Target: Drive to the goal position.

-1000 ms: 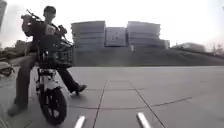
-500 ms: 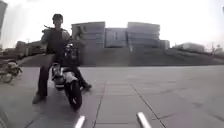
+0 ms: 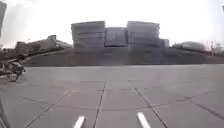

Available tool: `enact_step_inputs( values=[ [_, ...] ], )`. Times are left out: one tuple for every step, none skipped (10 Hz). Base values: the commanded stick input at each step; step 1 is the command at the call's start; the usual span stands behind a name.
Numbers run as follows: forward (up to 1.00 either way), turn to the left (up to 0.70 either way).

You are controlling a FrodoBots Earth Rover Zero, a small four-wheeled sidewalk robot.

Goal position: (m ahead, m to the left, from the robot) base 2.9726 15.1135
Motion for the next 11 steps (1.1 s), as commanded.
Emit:
enact_step_inputs(
  values=[
    [0.00,0.00],
    [0.00,0.00],
    [0.59,0.00],
    [1.00,0.00],
    [1.00,0.00],
    [1.00,0.00],
    [1.00,0.00],
    [1.00,0.00],
    [1.00,0.00],
    [1.00,0.00],
    [1.00,0.00]
  ],
)
